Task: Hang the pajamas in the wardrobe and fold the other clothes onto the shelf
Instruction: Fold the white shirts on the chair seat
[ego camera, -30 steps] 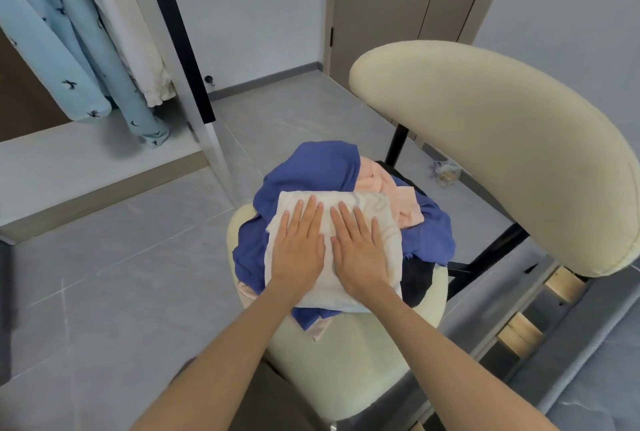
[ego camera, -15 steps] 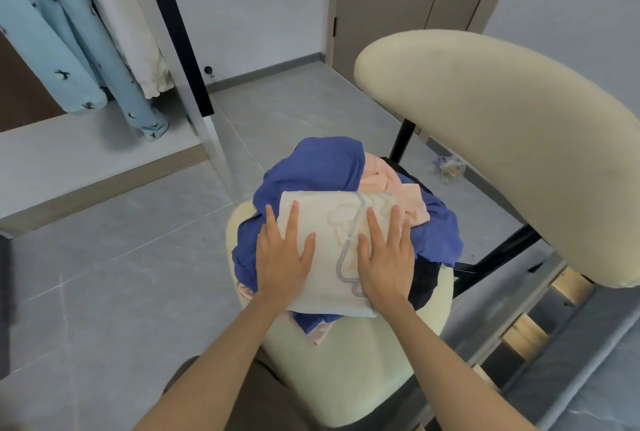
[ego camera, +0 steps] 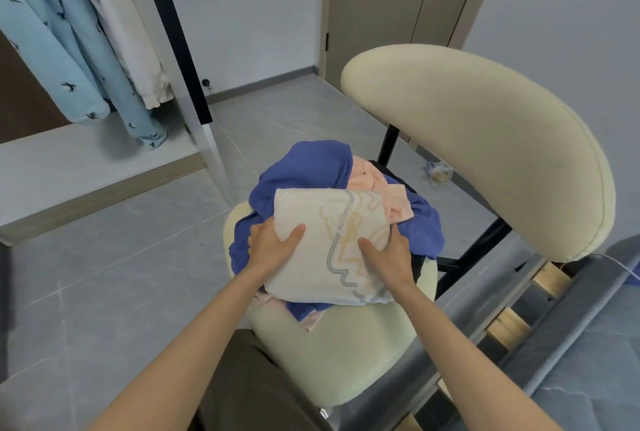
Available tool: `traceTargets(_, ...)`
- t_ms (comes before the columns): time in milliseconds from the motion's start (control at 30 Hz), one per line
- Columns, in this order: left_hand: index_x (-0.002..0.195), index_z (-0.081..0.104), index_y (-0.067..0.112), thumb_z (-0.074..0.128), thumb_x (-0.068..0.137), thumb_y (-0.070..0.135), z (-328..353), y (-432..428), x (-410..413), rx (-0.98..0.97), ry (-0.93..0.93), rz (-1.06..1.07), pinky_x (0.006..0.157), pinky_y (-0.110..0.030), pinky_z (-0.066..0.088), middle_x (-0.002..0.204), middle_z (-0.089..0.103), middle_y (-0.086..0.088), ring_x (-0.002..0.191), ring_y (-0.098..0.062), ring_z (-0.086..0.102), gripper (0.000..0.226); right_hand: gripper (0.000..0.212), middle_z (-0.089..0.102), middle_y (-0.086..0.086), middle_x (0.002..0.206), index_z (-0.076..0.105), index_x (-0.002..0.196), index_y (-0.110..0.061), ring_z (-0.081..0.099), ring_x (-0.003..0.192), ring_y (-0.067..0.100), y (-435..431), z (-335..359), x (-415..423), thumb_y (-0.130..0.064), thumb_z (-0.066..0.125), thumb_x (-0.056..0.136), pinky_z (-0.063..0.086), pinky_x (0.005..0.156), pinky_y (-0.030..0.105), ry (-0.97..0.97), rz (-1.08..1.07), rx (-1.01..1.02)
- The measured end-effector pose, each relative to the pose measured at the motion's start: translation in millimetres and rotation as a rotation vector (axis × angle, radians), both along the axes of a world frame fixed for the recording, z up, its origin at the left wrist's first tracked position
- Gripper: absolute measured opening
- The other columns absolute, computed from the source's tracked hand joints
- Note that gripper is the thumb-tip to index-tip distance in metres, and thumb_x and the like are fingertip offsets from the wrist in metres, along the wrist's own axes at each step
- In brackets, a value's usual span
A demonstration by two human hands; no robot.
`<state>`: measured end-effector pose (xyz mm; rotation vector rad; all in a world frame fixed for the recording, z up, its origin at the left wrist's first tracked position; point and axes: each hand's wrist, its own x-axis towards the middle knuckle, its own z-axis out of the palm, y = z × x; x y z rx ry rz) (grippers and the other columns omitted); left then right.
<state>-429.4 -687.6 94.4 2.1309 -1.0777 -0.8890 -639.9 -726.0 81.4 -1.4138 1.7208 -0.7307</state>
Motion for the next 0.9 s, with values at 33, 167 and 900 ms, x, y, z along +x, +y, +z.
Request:
traceTargets(33,0.132,0.039,0.020,0.061,0.079,0.059,0,-2,4,0.003,0.052,0.004,0.103,-0.043,0.033,0.134,0.041,-0.008,0.125,-0.031,0.037,0.069,0.065,0.050,0.012,0.130,0.043,0.136,-0.013,0.048,0.119,0.033,0,0,1,-0.037,0.069,0.082,0.042,0.101,0.047,-0.031,-0.015,0.036)
traceTargets(167,0.128,0.039,0.018,0.072,0.073,0.054,-1,-4,7,-0.048,0.176,0.019,0.090,-0.031,0.039,0.120,0.049,0.003,0.120,-0.023,0.047,0.073,0.058,0.058,0.009,0.125,0.052,0.130,-0.010,0.055,0.111,0.027,-4,-2,-1,-0.034,0.071,0.081,0.046,0.093,0.037,-0.139,-0.059,0.138)
traceTargets(900,0.099,0.042,0.022,0.074,0.073,0.046,37,16,-9,-0.271,0.160,0.079,0.058,-0.018,0.035,0.088,0.052,0.018,0.081,0.003,0.050,0.048,0.015,0.048,-0.008,0.081,0.041,0.095,-0.013,0.045,0.074,0.006,23,20,9,-0.022,0.053,0.096,0.034,0.060,0.020,-0.228,-0.138,-0.093)
